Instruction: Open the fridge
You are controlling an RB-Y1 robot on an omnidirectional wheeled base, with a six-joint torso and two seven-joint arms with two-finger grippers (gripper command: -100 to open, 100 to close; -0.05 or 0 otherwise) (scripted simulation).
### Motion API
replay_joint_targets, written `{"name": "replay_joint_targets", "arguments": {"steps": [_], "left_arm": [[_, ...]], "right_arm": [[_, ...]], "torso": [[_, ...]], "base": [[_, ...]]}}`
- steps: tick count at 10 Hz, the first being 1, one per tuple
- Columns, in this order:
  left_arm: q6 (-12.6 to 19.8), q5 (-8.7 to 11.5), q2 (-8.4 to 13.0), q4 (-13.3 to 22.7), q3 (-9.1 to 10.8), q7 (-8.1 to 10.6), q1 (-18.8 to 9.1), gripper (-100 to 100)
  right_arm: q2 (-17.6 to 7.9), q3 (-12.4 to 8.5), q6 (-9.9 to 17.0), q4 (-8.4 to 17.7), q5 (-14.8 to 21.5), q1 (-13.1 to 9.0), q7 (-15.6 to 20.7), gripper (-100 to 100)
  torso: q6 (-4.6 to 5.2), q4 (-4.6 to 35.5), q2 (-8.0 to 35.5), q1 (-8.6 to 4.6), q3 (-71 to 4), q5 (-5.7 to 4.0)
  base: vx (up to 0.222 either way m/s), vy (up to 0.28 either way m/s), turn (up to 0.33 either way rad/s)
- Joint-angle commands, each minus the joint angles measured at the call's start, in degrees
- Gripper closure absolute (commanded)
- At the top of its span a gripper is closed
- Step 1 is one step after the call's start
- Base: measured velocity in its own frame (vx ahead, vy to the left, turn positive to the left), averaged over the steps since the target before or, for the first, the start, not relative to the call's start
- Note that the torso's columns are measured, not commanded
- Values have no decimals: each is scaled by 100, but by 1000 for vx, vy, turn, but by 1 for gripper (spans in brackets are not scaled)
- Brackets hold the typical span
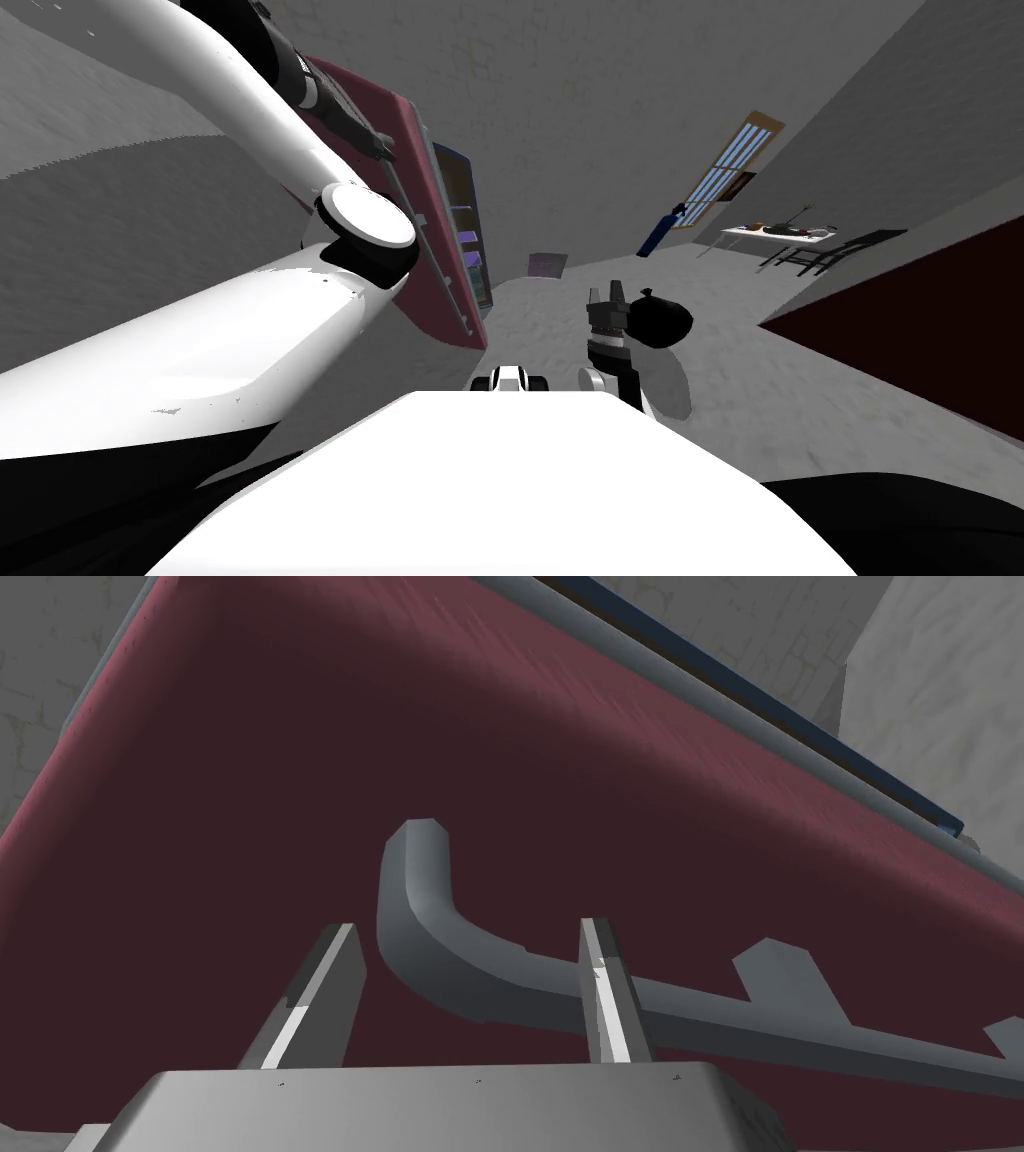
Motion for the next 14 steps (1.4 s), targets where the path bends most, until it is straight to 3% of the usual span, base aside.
{"name": "replay_joint_targets", "arguments": {"steps": [1, 2, 3, 5, 6, 8, 10, 14], "left_arm": [[173, 485, 48, 54, -119, 14, 48, 100], [173, 665, 48, 54, -119, 14, 48, 100], [410, 839, 40, 131, -233, 27, 104, 100], [410, 1227, 40, 131, -233, 27, 104, 100], [647, 1395, 32, 208, -346, 40, 159, 100], [647, 1774, 32, 208, -346, 40, 159, 100], [626, 1769, 55, 201, -349, 43, 118, 100], [994, 1977, -78, 169, -49, -186, -33, 100]], "right_arm": [[0, -1, 0, 0, 0, 1, 0, 0], [0, 0, 0, 0, 0, 0, 0, 0], [0, 0, 0, 0, 0, 0, 0, 0], [0, 0, 0, 0, 0, 0, 0, 0], [0, 0, 0, 0, 0, 0, 0, 0], [0, 0, 0, 0, 0, 0, 0, 0], [0, 0, 0, 0, 0, 0, 0, 0], [-2, -1, 0, 0, 0, -2, 0, 0]], "torso": [[-15, -10, 2, 7, 4, 9], [-2, -14, -7, 6, -2, 9], [16, -13, -24, -21, -17, -10], [14, -34, -26, -28, -13, -2], [35, -32, -39, -59, -24, -22], [36, -52, -33, -62, -13, -14], [53, -51, -44, -118, -20, -42], [20, -32, 14, -34, 21, -2]], "base": [[-73, 38, 300], [-42, 32, 37], [-71, 50, 302], [-55, 32, 187], [-58, 58, 346], [-42, 36, 153], [-6, 9, -11], [-92, 213, -38]]}}
